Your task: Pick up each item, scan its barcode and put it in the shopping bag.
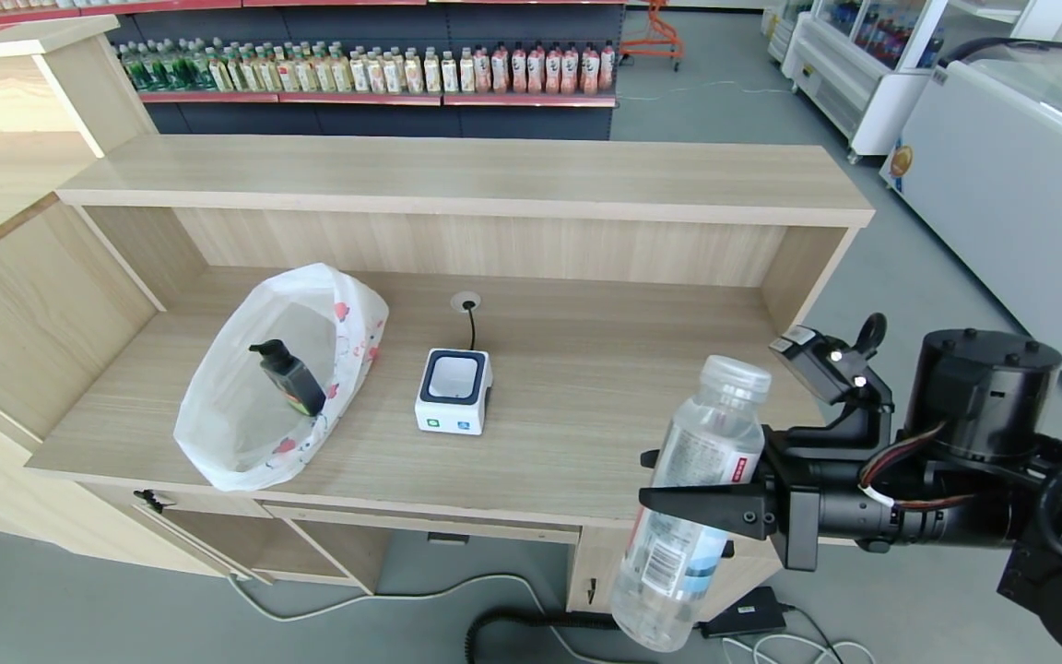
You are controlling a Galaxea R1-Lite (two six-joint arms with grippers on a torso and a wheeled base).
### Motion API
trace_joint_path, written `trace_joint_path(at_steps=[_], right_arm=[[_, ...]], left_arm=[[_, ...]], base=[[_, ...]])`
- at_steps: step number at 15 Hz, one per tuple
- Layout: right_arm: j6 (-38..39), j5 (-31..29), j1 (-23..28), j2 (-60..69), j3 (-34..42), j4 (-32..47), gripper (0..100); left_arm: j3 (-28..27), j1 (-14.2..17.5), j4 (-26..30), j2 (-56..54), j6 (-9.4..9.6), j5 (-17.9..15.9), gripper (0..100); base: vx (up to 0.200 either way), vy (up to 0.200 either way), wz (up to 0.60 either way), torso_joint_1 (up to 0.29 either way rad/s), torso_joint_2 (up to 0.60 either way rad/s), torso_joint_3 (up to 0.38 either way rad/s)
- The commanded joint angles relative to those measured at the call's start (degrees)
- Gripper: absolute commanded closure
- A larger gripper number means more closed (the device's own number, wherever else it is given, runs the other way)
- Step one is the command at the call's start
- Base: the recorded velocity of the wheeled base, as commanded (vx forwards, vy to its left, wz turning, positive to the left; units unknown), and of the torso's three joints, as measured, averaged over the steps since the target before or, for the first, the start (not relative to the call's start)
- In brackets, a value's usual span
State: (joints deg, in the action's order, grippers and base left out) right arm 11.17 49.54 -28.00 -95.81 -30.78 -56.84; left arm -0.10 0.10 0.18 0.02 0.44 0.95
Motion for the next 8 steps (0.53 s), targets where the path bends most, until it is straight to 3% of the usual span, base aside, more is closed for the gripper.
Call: trace_joint_path(at_steps=[1,8], right_arm=[[0.0,0.03,-0.04,0.18,0.02,-0.02,100],[0.0,0.03,-0.04,2.38,0.37,0.42,100]], left_arm=[[0.01,-0.01,-0.01,-0.02,0.0,0.02,0],[0.01,-0.01,-0.01,-0.02,0.0,0.02,0]], base=[[0.0,0.0,0.0,0.0,0.0,0.0],[0.0,0.0,0.0,0.0,0.0,0.0]])
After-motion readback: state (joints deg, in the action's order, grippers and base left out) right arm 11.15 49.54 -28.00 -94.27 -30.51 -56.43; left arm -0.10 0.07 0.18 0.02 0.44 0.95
